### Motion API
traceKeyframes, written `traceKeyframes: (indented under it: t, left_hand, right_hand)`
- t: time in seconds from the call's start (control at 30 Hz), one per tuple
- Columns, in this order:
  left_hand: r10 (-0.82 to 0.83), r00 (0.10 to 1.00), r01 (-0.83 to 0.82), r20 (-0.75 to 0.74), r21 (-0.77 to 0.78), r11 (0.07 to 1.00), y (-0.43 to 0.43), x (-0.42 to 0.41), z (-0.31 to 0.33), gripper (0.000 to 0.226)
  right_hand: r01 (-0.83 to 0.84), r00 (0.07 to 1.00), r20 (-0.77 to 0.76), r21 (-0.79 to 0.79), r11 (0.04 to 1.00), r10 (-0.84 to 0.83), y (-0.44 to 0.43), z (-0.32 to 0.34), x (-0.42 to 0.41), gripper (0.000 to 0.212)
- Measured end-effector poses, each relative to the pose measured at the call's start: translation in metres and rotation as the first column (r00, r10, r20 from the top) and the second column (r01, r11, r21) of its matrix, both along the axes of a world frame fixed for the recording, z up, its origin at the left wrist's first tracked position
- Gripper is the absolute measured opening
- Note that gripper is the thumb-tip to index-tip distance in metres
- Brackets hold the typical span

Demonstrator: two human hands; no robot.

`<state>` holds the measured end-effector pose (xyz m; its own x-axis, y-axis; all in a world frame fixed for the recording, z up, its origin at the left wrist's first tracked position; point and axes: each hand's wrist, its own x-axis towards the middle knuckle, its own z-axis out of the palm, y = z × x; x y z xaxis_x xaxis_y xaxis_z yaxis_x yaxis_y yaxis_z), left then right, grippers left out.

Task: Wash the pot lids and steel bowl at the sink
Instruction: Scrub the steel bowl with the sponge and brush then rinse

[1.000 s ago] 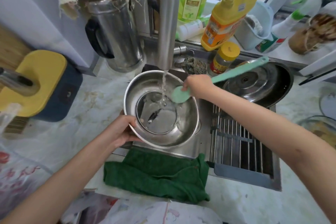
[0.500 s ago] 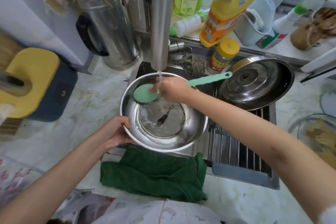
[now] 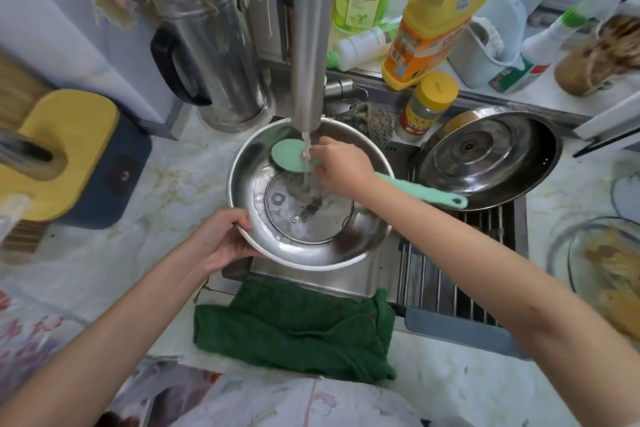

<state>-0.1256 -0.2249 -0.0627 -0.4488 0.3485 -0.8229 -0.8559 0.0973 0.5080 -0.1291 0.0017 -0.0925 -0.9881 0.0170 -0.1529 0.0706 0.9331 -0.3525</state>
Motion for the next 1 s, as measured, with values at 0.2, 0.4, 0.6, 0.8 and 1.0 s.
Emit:
traceKeyframes:
  t: [0.2, 0.4, 0.6, 0.8, 1.0]
  left_hand:
    - [0.050, 0.998, -0.051, -0.033, -0.011, 0.999, -0.002, 0.000, -0.002, 0.030]
    - [0.051, 0.990, -0.054, -0.132, -0.025, 0.998, -0.017, -0.005, -0.007, 0.036]
    - [-0.190, 0.960, 0.175, -0.208, -0.087, 0.981, -0.008, -0.006, -0.002, 0.056]
    - [-0.282, 0.955, 0.271, -0.096, -0.113, 0.956, -0.009, -0.002, -0.002, 0.053]
    - [-0.270, 0.950, 0.241, -0.155, -0.180, 0.954, -0.008, -0.011, -0.002, 0.060]
  right_hand:
    - [-0.307, 0.909, 0.208, -0.254, 0.917, 0.361, -0.034, 0.009, 0.030, 0.034]
    - [-0.514, 0.798, 0.349, -0.030, 0.857, 0.491, 0.015, 0.020, 0.048, 0.040]
    - [-0.660, 0.746, -0.056, 0.077, 0.748, 0.664, -0.005, -0.011, 0.044, 0.031]
    - [-0.431, 0.772, -0.376, 0.283, 0.857, 0.513, -0.004, -0.013, 0.000, 0.034]
    - [-0.231, 0.963, 0.008, 0.530, 0.816, 0.268, 0.033, -0.006, 0.018, 0.039]
